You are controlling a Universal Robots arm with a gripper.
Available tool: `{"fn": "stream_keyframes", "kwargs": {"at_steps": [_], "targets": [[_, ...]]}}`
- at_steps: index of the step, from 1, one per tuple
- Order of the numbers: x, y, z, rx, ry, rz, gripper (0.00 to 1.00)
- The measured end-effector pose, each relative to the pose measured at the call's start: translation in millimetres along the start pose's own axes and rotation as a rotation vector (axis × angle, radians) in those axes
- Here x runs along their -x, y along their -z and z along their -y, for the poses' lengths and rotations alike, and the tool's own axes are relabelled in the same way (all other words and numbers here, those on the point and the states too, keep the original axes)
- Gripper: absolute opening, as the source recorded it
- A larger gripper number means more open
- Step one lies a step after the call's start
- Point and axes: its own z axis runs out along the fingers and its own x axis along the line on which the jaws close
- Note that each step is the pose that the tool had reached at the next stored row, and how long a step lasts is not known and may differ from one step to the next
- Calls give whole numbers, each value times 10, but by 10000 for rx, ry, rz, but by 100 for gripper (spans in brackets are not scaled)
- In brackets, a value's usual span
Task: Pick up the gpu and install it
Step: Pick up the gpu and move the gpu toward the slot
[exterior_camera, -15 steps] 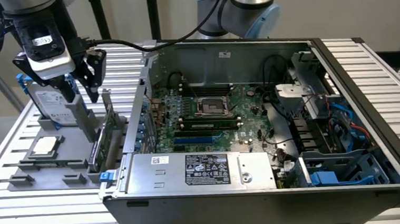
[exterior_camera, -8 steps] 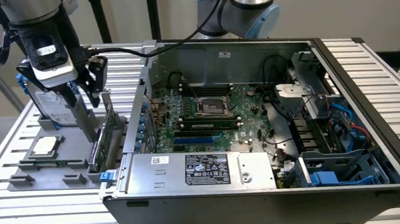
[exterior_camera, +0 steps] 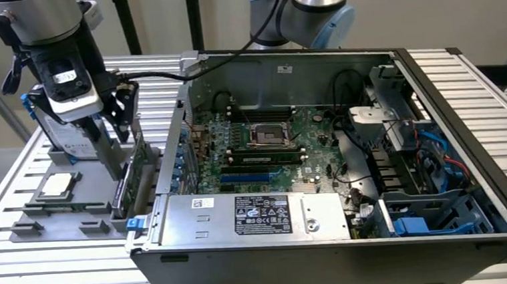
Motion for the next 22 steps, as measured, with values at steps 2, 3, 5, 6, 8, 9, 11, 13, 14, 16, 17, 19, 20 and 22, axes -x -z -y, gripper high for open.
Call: {"fn": "stream_keyframes", "kwargs": {"at_steps": [2,3,5,6,8,9,11,13,14,16,17,19,20,22], "targets": [[-1,-36,2,1,1,1,51],[-1,-54,2,1,1,1,51],[-3,-91,4,1,1,1,51],[-4,-108,5,0,0,0,51],[-5,-145,7,1,0,1,51],[-5,-164,9,1,-1,1,51],[-6,-198,12,0,0,-1,51],[-7,-236,16,0,-1,0,51],[-7,-254,18,0,0,1,51],[-7,-290,23,1,0,1,51],[-7,-307,26,0,0,0,51],[-8,-344,35,1,0,0,51],[-8,-362,39,1,0,0,51],[-8,-398,49,1,0,1,51]]}}
